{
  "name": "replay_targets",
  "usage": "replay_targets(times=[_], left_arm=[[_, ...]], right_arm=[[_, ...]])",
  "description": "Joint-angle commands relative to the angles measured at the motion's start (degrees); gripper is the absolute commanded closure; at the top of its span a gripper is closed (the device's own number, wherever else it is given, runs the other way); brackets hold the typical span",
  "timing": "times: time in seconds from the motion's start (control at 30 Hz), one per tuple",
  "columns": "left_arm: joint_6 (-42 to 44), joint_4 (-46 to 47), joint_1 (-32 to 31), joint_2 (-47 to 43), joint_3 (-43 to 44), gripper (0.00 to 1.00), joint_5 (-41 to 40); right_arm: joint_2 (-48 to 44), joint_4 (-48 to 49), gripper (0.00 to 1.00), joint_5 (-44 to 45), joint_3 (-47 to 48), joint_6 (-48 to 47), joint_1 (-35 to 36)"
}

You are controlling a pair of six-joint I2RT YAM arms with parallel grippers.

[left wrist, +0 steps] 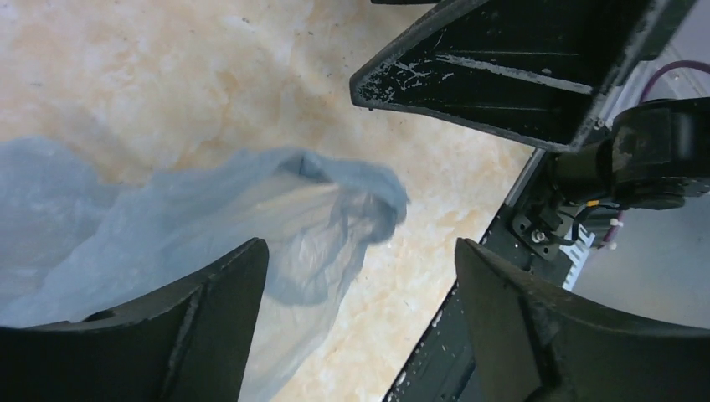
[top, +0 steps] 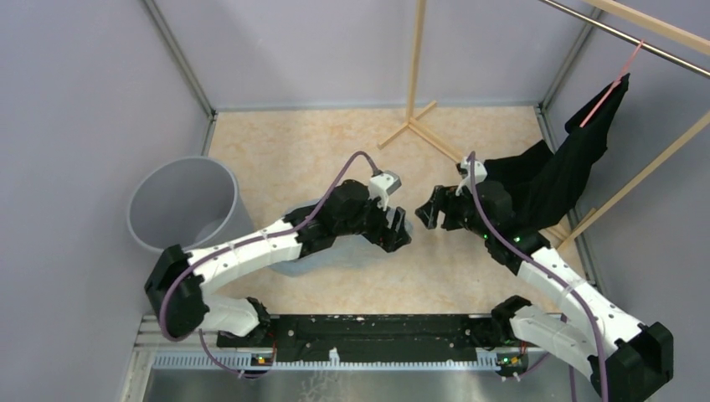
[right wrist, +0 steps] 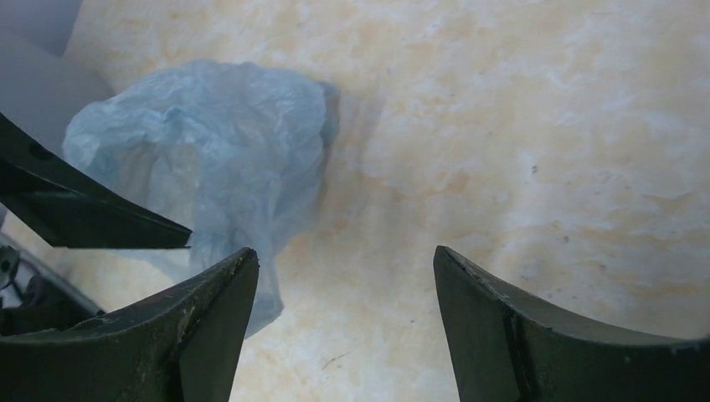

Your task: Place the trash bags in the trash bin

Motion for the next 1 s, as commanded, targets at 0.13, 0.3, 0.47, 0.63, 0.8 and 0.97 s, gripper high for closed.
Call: replay_targets(times=[0.13, 0.3, 0.47, 0.63, 0.8, 0.97], left_arm=[[2.27, -14.5, -0.23, -21.4, -5.81, 0.01, -10.56], [-0.34, -17.28, -0.23, -27.88, -8.92, 0.01, -18.2], [-1.48, -16.84, -0.23, -23.67, -9.47, 0.01, -19.5], [-1.9, -15.15, -0.23, -18.89, -8.93, 0.01, -19.52], [-5.22, -15.14, -0.23, -13.97, -9.11, 0.02, -21.36], [-6.38, -16.52, -0.03, -11.69, -7.46, 0.02, -22.5]], right_arm=[[0.54, 4.18, 0.23, -5.83, -1.08, 0.86, 3.97], [0.28, 1.89, 0.22, 1.95, 0.96, -0.93, 9.88], [-0.09, 9.25, 0.21, -3.24, -0.76, 3.33, 10.19], [3.57, 12.05, 0.22, -4.67, -1.4, 4.64, 10.81], [3.69, 10.89, 0.23, -1.92, -0.7, 3.18, 11.72], [6.23, 11.45, 0.3, -0.14, -2.4, 4.33, 11.93]])
